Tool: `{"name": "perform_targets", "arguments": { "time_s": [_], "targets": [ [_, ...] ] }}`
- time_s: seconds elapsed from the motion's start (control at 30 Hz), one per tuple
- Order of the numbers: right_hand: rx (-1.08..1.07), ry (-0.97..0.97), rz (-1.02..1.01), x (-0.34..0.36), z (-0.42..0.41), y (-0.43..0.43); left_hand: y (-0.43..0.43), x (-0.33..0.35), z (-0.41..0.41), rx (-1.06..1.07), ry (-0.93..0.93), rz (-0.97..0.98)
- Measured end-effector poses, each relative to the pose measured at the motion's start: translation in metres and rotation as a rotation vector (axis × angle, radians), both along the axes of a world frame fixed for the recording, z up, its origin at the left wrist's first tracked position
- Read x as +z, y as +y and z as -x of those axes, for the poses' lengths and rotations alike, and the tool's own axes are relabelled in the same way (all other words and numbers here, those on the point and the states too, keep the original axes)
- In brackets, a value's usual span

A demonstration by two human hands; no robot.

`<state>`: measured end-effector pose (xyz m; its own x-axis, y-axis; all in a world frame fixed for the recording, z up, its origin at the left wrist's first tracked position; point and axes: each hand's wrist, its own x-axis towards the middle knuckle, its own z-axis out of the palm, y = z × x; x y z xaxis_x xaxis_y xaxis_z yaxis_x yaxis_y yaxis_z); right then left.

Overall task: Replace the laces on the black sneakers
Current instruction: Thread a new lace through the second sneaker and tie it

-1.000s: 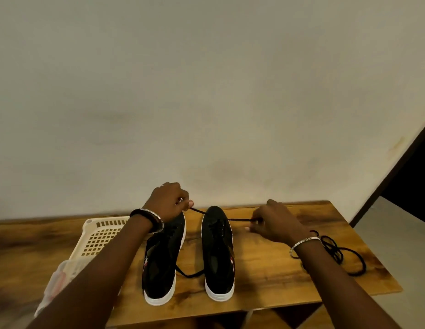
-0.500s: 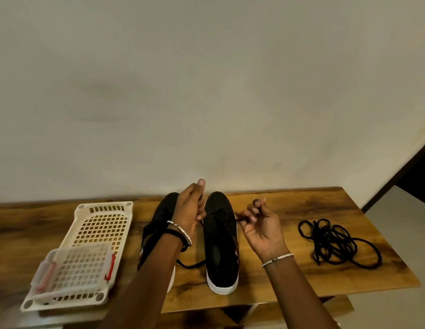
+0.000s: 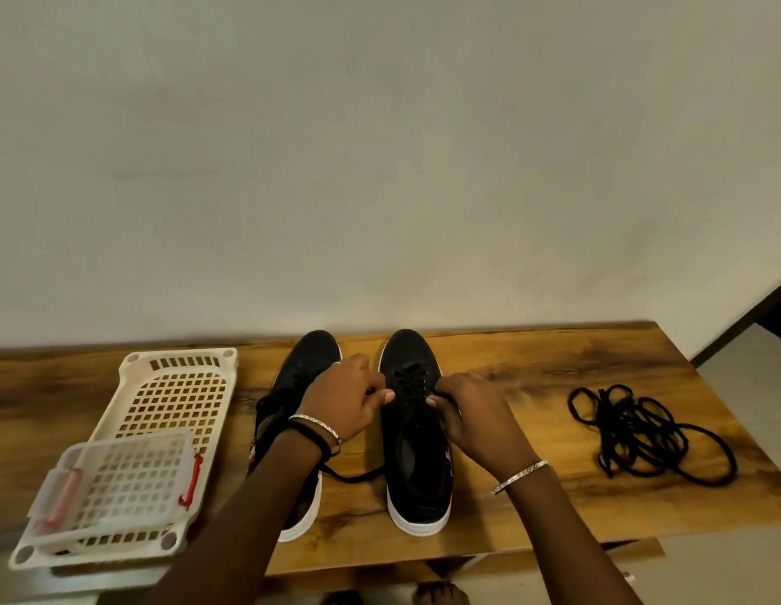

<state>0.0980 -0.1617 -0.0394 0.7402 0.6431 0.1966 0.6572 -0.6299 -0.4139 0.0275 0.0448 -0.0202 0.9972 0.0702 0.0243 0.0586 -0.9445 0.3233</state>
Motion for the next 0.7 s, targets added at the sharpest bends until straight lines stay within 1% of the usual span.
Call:
{"name": "perform_targets", "arguments": {
  "time_s": [0.1, 0.2, 0.3, 0.37, 0.47, 0.53, 0.6, 0.67, 0.7],
  "targets": [
    [-0.110, 0.024, -0.137, -0.014, 0.008, -0.003, -0.011, -0.009, 0.007, 0.128, -0.050, 0.101],
    [-0.241, 0.045, -0.298, -0.026, 0.025, 0.001, -0.029, -0.014, 0.016, 0.332, -0.135, 0.165],
    [-0.344, 0.066, -0.344, -0.031, 0.031, 0.003, -0.049, -0.022, 0.023, 0.501, -0.197, 0.228],
    [-0.380, 0.074, -0.363, -0.034, 0.031, 0.006, -0.060, -0.029, 0.025, 0.589, -0.248, 0.312],
    [-0.408, 0.125, -0.410, -0.037, 0.032, 0.008, -0.065, -0.038, 0.027, 0.615, -0.333, 0.467],
    [-0.394, 0.267, -0.475, -0.034, 0.032, 0.004, -0.058, -0.042, 0.025, 0.594, -0.384, 0.575],
    [-0.391, 0.487, -0.566, -0.026, 0.029, -0.005, -0.052, -0.044, 0.024, 0.507, -0.386, 0.654],
    [-0.481, 0.707, -0.642, -0.017, 0.024, -0.013, -0.051, -0.043, 0.023, 0.411, -0.376, 0.666],
    [-0.557, 0.744, -0.617, -0.015, 0.022, -0.017, -0.053, -0.042, 0.023, 0.384, -0.380, 0.663]
  ]
}}
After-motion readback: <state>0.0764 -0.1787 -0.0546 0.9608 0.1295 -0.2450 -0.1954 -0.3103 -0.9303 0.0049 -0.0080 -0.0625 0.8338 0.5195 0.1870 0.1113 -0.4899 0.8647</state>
